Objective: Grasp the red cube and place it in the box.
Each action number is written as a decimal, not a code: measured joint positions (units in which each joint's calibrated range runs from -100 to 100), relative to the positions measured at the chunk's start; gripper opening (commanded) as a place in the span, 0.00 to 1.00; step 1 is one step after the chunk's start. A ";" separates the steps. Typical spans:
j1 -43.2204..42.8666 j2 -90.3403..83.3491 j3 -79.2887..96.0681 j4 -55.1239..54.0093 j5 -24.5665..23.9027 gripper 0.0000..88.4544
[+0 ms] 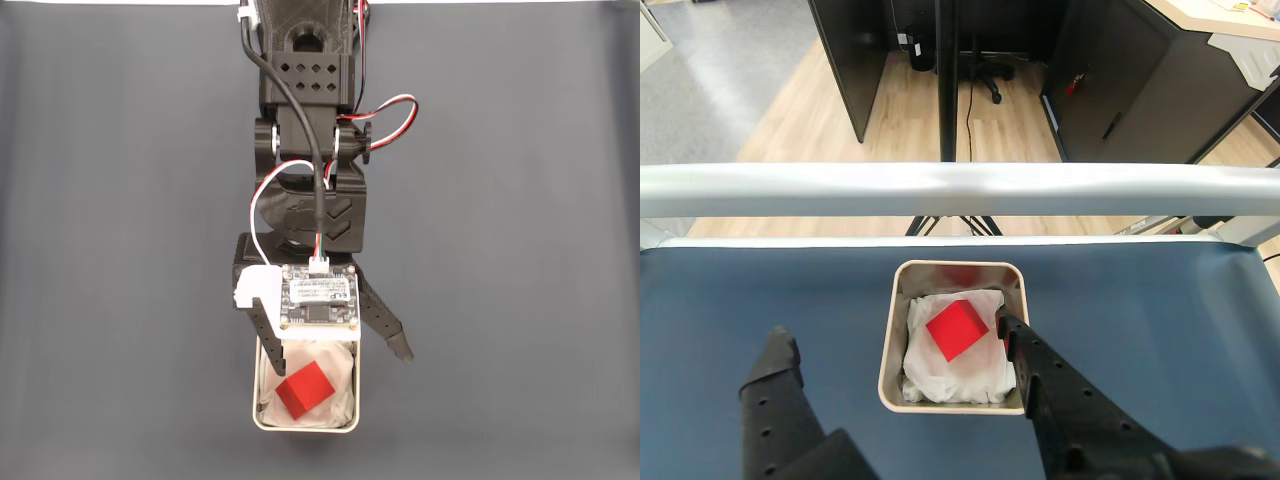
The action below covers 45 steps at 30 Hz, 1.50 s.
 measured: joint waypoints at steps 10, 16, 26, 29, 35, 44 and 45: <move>0.00 0.00 0.00 -0.24 0.00 0.50; 0.30 0.00 0.00 -0.24 0.00 0.49; 0.52 -0.17 -0.81 -0.24 -0.88 0.00; 0.52 -3.21 -0.99 -0.24 -1.71 0.00; -1.63 -16.93 3.25 1.03 -1.90 0.00; -2.30 -50.54 41.68 1.11 -1.71 0.00; -2.30 -54.45 47.02 1.11 -1.61 0.00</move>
